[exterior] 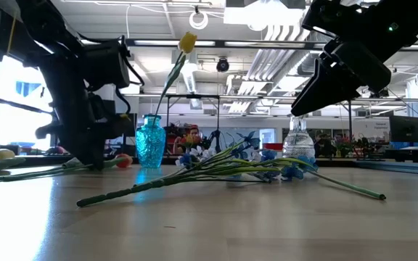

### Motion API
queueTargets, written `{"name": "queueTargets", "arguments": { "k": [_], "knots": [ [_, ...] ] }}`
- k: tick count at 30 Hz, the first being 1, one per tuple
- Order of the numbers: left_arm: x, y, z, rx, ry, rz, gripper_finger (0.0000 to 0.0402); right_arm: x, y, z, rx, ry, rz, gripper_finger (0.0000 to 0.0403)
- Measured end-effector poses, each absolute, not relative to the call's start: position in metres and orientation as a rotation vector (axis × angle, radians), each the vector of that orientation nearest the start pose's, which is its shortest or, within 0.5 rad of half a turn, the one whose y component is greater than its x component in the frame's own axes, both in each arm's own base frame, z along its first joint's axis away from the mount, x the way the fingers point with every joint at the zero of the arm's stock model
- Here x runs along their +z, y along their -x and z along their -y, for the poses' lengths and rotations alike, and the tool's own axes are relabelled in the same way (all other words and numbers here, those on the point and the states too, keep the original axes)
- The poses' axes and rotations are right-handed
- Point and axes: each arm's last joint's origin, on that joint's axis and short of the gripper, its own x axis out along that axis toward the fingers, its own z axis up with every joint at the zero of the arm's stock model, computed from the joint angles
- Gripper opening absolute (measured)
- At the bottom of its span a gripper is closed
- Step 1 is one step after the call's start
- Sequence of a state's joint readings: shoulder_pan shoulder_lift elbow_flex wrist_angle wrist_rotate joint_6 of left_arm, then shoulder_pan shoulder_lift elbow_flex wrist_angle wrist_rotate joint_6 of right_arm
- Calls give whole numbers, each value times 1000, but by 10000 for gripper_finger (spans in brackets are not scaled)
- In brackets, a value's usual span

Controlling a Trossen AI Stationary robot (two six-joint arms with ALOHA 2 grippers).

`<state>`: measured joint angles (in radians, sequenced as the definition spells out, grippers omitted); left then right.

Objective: Sort flowers into vase by color
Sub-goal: Put the orange flower into the blue vase

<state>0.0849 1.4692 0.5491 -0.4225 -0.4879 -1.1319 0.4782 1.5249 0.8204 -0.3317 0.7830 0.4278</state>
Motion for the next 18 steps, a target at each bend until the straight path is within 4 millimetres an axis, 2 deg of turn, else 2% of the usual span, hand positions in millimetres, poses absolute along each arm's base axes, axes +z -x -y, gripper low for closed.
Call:
{"name": "queueTargets", "arguments": {
  "k": [4,11,18],
  "knots": [
    [119,-208,-31,1124,650,-889,8,178,-257,-110,-442,213,-751,186],
    [130,-204,-28,1097,627,-858,3,178,-257,-110,-442,213,-751,186],
    [158,-199,-18,1039,606,-701,1,178,-257,-110,-442,213,-751,186]
  ]
}}
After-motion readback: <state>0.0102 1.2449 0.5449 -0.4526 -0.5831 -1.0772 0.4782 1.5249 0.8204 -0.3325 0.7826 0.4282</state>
